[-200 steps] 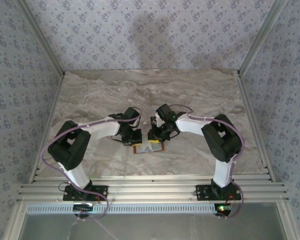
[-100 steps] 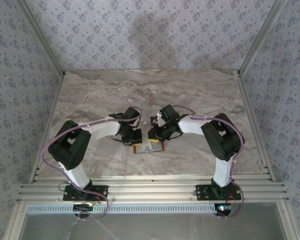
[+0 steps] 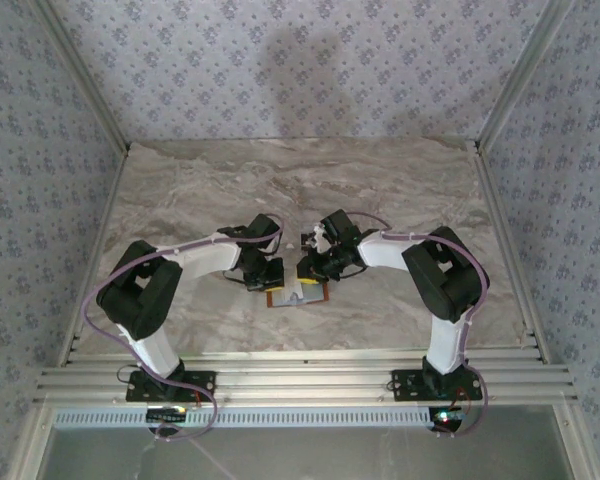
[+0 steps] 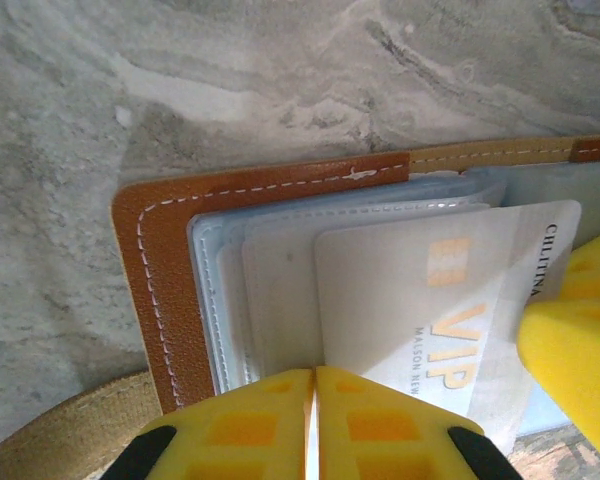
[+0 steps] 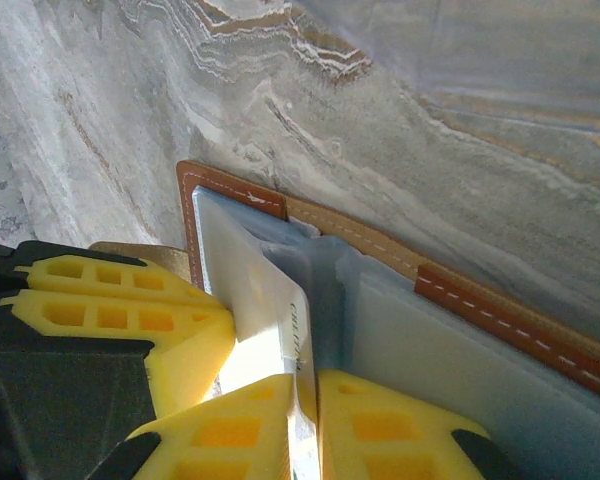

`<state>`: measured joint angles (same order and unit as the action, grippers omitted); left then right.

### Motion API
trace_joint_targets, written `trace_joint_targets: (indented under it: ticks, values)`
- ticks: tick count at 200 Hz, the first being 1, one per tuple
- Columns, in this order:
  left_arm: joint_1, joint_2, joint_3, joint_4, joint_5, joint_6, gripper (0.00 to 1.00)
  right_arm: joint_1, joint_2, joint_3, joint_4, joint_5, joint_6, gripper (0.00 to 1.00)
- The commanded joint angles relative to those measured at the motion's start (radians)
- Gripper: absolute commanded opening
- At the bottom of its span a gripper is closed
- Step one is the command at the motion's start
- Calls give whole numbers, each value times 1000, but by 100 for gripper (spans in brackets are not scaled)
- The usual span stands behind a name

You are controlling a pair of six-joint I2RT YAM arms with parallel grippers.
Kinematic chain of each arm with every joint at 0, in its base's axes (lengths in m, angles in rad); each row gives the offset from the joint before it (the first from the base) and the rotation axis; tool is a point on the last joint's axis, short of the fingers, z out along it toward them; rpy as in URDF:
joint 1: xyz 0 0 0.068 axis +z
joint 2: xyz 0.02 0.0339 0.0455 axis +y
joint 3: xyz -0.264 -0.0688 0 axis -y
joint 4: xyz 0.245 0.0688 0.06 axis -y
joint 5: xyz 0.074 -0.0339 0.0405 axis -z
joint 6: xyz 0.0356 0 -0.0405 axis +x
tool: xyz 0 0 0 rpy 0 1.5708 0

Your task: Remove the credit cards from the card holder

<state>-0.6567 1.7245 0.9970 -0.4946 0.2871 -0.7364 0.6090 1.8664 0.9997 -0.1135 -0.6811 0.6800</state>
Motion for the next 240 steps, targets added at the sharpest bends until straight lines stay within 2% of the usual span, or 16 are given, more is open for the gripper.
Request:
trace_joint_targets:
  ticks: [1, 53, 62, 152, 205, 240]
  values:
    - [-4, 30, 1, -66, -53, 22, 12, 1, 4, 7, -106, 2, -12, 11]
    - [-5, 15, 11, -89, -79, 33, 12, -34, -77, 1, -199, 86, -42, 2]
    - [-6, 11, 9, -89, -82, 33, 12, -41, -91, 2, -215, 92, -84, 0]
    - [-7, -51, 61, -95, -91, 57, 16, -89, -238, 60, -335, 145, -222, 0]
    - [-5, -123, 67, -107, -132, 52, 17, -97, -304, 148, -409, 230, -552, 0]
    - [2, -160, 27, -96, -145, 39, 17, -96, -305, 251, -479, 286, -987, 0]
